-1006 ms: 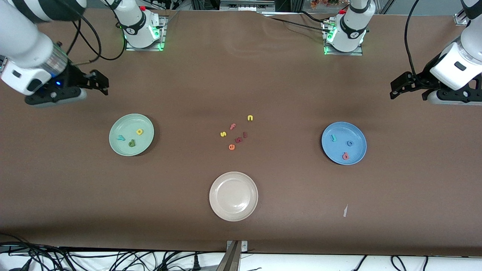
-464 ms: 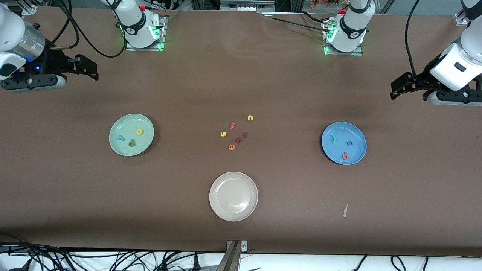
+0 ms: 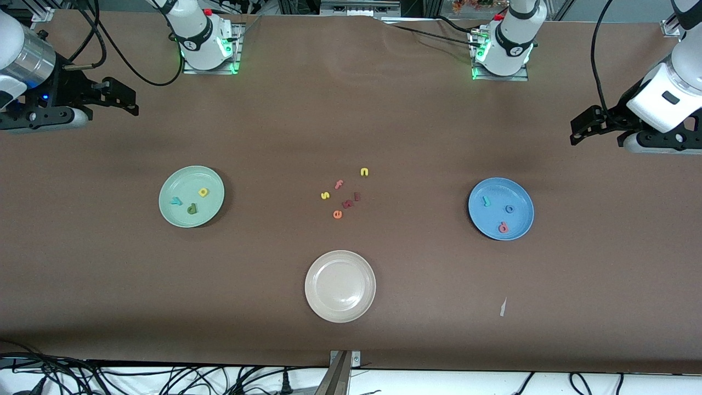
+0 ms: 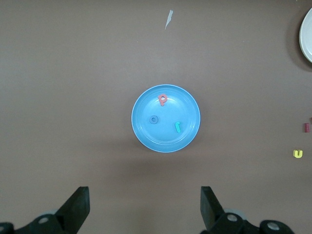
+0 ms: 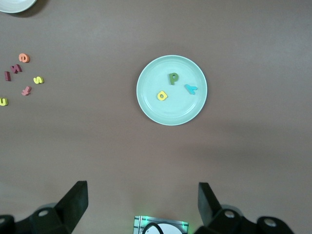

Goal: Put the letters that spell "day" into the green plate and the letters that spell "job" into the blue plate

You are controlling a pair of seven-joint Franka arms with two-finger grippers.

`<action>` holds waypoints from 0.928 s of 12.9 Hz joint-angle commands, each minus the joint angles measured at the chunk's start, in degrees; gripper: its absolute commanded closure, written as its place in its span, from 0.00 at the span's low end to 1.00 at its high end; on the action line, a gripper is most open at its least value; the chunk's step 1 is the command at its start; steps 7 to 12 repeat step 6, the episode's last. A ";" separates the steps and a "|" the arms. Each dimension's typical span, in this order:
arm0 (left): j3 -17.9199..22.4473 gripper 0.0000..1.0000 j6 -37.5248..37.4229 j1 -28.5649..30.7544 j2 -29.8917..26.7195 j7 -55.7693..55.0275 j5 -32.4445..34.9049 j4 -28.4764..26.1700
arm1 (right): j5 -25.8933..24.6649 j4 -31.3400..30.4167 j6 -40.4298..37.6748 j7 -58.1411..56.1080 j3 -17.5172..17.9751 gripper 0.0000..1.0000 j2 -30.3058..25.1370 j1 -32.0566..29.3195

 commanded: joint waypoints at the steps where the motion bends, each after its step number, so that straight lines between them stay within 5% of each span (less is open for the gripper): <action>1: -0.08 0.00 -1.34 0.08 0.88 1.08 1.18 1.89 | 0.53 2.56 -1.35 0.73 0.09 0.00 1.74 1.24; 12: -0.08 0.00 -1.43 0.08 0.88 1.08 1.18 1.89 | -0.17 2.56 -1.60 0.47 0.09 0.00 1.74 1.24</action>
